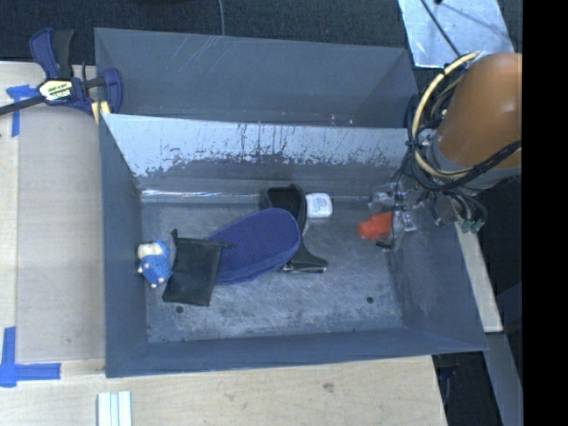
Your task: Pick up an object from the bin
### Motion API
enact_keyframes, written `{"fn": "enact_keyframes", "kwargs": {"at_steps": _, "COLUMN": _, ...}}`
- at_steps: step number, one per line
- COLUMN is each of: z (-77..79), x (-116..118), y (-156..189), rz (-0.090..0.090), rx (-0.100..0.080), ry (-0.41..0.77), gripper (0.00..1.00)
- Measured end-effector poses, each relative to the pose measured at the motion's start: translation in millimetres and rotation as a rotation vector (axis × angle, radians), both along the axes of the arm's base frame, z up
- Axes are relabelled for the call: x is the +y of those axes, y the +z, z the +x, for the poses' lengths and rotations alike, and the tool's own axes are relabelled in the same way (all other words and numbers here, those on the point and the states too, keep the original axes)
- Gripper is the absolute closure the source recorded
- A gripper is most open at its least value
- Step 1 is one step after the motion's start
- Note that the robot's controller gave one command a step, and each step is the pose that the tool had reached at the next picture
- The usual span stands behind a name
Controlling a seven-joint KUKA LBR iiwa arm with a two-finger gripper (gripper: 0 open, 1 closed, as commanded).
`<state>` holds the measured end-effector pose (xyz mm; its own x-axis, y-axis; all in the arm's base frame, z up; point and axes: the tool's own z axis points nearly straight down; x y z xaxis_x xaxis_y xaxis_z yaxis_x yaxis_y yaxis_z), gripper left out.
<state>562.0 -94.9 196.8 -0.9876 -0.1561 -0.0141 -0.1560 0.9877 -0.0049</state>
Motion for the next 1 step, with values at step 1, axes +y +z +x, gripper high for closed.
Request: {"fn": "enact_keyframes", "kwargs": {"at_steps": 1, "z": -2.5, "x": -3.2, "y": 75.8, "rz": -0.003, "rx": 0.004, "ry": 0.279, "gripper": 1.00}}
